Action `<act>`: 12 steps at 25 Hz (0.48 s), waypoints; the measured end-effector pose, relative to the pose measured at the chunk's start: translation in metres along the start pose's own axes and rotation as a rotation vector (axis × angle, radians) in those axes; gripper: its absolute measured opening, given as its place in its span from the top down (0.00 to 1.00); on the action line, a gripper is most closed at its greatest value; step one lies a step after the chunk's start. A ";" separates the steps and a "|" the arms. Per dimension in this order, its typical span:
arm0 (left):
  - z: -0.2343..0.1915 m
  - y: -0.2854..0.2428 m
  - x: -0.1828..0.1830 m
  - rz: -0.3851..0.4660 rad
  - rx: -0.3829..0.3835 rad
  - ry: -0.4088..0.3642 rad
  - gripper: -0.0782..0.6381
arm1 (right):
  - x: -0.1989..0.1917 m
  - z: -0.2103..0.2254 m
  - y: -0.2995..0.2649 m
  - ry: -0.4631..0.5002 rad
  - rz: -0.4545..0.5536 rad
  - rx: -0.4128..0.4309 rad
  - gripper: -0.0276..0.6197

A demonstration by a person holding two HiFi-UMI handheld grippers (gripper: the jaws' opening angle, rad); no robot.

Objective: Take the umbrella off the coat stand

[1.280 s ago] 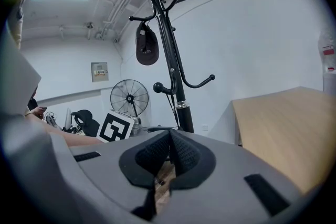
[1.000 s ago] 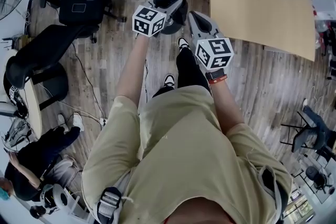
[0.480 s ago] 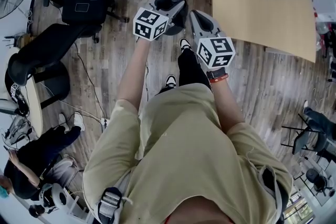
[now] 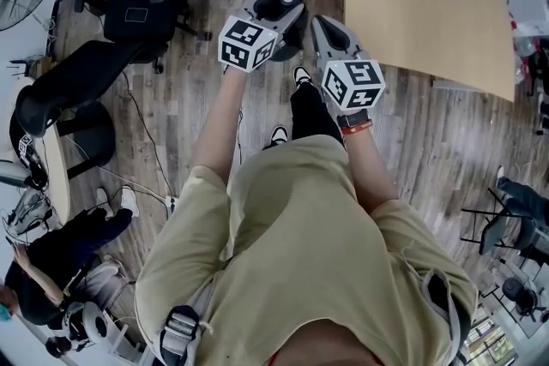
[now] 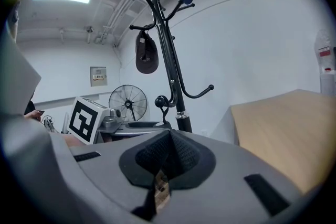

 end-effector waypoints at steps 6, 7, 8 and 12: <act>0.018 0.003 0.012 0.012 0.001 -0.014 0.60 | 0.004 0.001 0.011 -0.007 0.015 -0.005 0.93; 0.021 0.005 0.014 0.015 0.001 -0.016 0.60 | 0.004 0.001 0.013 -0.008 0.017 -0.006 0.93; 0.024 0.007 0.015 0.017 0.002 -0.017 0.60 | 0.005 0.001 0.015 -0.008 0.019 -0.006 0.93; 0.033 0.013 0.021 0.024 0.012 -0.021 0.60 | 0.008 0.003 0.021 -0.014 0.031 -0.011 0.93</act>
Point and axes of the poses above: the fingertips, and each gripper's own axes: y backward along the fingers, z to its right, x out of its top, the point moved 6 cm from there along y, backward along the fingers, and after that the axes turned 14 degrees about -x, right-handed, at the moved point
